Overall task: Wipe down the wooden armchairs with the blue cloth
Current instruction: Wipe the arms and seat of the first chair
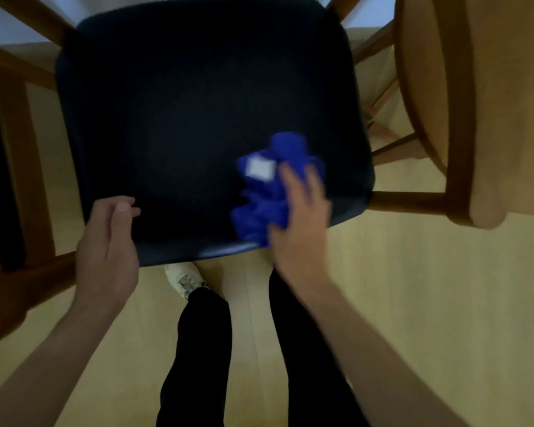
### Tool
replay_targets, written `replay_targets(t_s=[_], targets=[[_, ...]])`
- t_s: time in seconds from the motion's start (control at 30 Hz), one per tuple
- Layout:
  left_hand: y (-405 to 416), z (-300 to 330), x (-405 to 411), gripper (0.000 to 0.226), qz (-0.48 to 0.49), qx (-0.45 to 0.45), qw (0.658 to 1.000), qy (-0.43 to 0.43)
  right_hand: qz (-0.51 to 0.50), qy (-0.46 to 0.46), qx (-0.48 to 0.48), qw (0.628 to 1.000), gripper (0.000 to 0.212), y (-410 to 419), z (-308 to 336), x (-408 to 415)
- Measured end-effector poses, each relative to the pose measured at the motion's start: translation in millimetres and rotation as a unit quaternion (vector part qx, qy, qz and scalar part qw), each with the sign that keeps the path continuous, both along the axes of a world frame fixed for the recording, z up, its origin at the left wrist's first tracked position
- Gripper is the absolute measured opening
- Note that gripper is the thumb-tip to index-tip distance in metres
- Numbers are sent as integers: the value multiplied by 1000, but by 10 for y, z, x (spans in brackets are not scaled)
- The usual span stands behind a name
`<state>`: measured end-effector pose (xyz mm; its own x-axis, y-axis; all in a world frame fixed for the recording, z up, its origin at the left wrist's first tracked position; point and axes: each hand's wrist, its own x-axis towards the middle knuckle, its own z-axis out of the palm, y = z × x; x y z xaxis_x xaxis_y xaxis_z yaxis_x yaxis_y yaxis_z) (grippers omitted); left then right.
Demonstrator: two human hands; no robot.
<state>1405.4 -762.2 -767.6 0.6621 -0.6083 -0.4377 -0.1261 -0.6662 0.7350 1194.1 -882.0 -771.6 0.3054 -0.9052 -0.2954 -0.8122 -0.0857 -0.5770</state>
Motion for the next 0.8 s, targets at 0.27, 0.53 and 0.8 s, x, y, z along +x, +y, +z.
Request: replay_targets(t_s=[0.27, 0.53, 0.8], targets=[[-598, -5, -273, 37, -5, -23, 1000, 4, -56, 191, -45, 979, 76, -1101, -175, -516], [-1048, 61, -153, 33, -7, -10, 999, -39, 178, 46, -100, 978, 74, -1552, -114, -74], [-1323, 148, 375, 25, 55, -1, 996, -70, 103, 181, -60, 976, 64, -3023, -248, 958]])
